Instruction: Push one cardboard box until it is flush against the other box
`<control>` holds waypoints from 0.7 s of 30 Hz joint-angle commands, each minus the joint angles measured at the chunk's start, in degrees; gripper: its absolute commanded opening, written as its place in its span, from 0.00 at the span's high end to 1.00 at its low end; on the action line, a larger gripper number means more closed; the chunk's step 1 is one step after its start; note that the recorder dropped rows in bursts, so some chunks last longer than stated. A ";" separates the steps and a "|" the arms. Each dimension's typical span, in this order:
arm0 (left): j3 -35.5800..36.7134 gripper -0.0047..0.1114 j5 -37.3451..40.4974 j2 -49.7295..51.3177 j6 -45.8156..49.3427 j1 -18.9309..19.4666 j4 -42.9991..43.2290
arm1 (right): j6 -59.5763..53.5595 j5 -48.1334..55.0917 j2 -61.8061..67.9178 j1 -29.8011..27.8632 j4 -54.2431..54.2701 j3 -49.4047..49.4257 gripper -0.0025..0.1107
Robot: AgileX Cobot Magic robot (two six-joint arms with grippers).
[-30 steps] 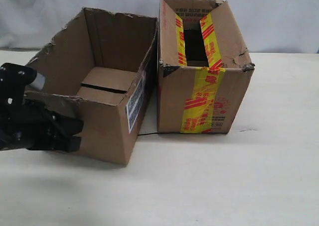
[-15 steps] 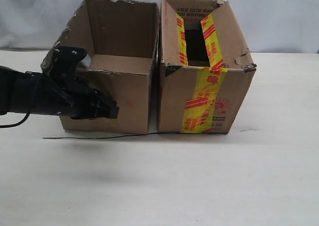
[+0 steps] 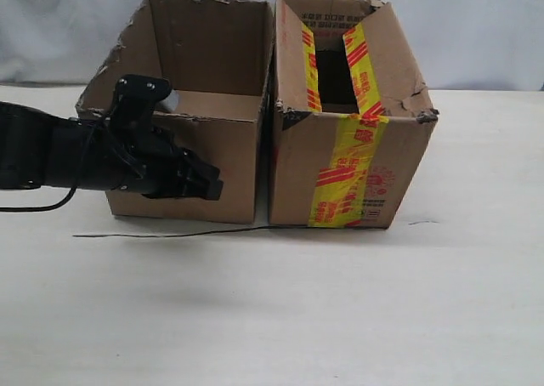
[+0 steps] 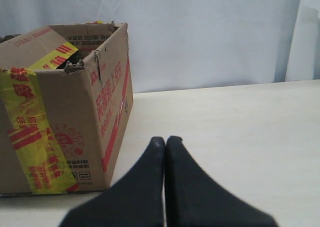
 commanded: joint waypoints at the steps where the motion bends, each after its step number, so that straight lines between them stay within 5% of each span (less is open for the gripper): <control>1: -2.15 0.96 0.15 0.50 0.95 -1.72 -0.69 | -0.50 0.06 -0.20 0.18 -0.08 0.27 0.98; 12: 2.42 0.96 0.32 -16.05 -2.48 -1.69 7.83 | -0.50 0.06 -0.20 0.18 -0.08 0.27 0.98; 21: 23.30 0.96 -18.90 -42.05 0.39 -1.69 11.88 | -0.50 0.06 -0.20 0.18 -0.08 0.27 0.98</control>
